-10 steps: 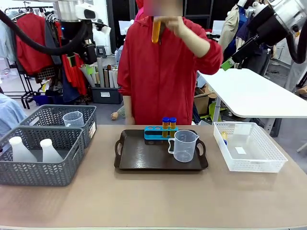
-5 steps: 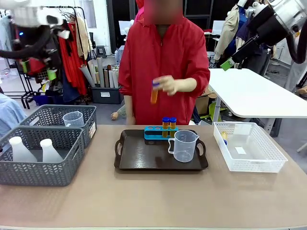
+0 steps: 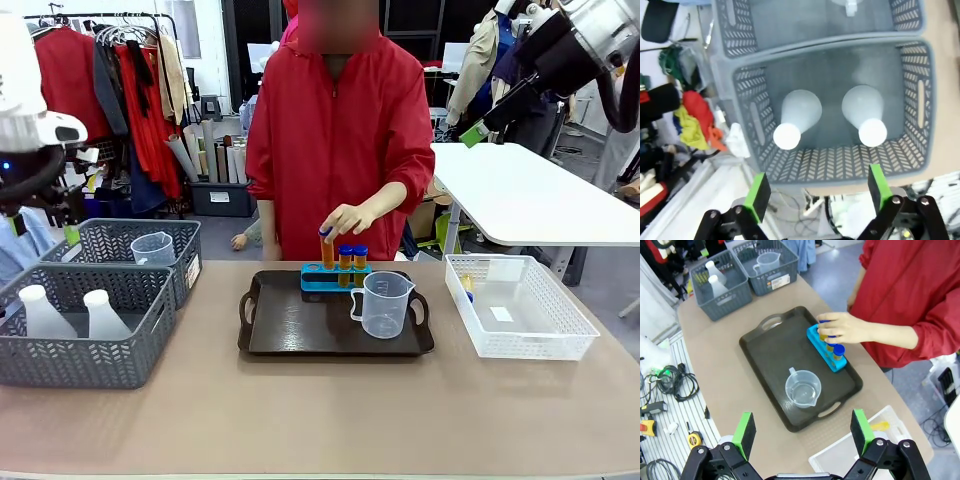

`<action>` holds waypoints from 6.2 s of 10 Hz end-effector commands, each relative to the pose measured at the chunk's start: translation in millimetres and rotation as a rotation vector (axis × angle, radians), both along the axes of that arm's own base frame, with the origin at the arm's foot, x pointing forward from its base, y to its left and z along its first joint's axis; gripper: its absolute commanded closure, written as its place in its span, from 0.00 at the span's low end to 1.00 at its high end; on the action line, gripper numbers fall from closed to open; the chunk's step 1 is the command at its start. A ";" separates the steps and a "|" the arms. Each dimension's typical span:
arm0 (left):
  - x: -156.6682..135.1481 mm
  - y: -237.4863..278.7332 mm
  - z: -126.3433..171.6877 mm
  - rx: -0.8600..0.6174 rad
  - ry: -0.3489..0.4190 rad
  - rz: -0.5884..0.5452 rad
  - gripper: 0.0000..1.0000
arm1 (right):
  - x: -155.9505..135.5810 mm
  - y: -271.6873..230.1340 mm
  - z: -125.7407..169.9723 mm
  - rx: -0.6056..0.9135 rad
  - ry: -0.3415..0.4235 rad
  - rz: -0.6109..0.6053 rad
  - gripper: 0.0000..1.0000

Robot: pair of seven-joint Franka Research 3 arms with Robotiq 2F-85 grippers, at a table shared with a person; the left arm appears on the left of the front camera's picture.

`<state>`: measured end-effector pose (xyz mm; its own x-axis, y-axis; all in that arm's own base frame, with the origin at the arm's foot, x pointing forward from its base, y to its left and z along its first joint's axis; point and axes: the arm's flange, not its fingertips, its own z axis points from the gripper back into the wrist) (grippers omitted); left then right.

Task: Prepare the laboratory tools.
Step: Pick up one Small flask and place it on the Handle tray.

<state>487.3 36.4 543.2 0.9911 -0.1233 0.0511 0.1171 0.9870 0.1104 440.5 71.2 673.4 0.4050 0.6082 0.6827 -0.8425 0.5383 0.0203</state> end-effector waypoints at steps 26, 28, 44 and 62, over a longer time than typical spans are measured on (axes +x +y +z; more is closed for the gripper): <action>-34.1 76.8 -117.2 -0.109 -0.051 0.094 0.89 | 0.3 -0.5 1.2 0.005 -0.004 0.008 0.00; -34.8 76.9 -117.3 -0.111 -0.052 0.089 1.00 | 0.3 -0.5 1.2 0.005 -0.004 0.008 0.00; 8.0 71.3 -116.8 -0.116 -0.041 0.081 0.00 | 0.3 -0.5 1.2 0.005 -0.004 0.008 0.00; 29.6 44.8 18.3 -0.080 0.003 0.132 1.00 | 0.3 -0.5 1.2 0.005 -0.004 0.008 0.00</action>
<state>503.2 85.0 531.6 0.9971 -0.0051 0.0758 0.0038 0.9998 0.0170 440.5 71.3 673.4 0.4049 0.6084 0.6826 -0.8426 0.5382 0.0202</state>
